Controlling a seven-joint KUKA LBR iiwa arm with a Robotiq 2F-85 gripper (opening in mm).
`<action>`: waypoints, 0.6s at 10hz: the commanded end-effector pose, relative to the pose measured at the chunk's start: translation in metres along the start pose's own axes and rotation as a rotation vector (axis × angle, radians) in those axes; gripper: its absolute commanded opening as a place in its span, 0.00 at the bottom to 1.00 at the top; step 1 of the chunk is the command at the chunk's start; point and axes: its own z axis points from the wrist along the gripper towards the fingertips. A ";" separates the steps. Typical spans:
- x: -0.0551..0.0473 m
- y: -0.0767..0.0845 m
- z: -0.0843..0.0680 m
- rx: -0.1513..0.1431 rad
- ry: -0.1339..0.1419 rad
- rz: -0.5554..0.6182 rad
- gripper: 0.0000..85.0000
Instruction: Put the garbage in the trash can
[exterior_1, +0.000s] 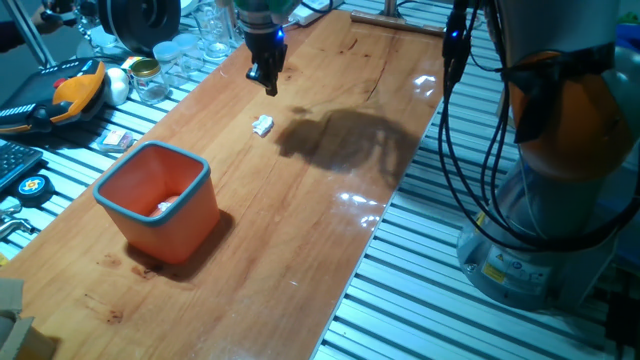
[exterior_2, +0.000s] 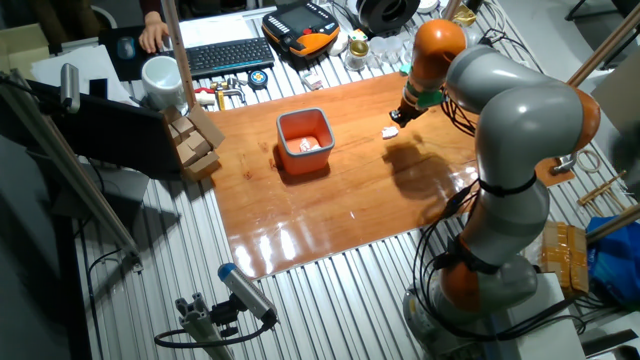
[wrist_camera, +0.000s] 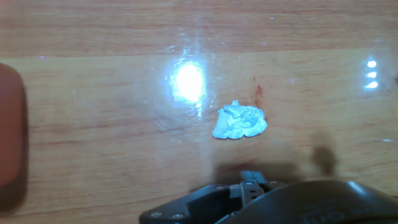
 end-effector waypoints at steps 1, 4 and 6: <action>0.000 0.000 0.000 0.007 0.000 0.001 0.00; 0.000 0.000 0.000 0.019 0.010 0.020 0.00; 0.000 0.000 0.000 0.034 0.004 0.020 0.00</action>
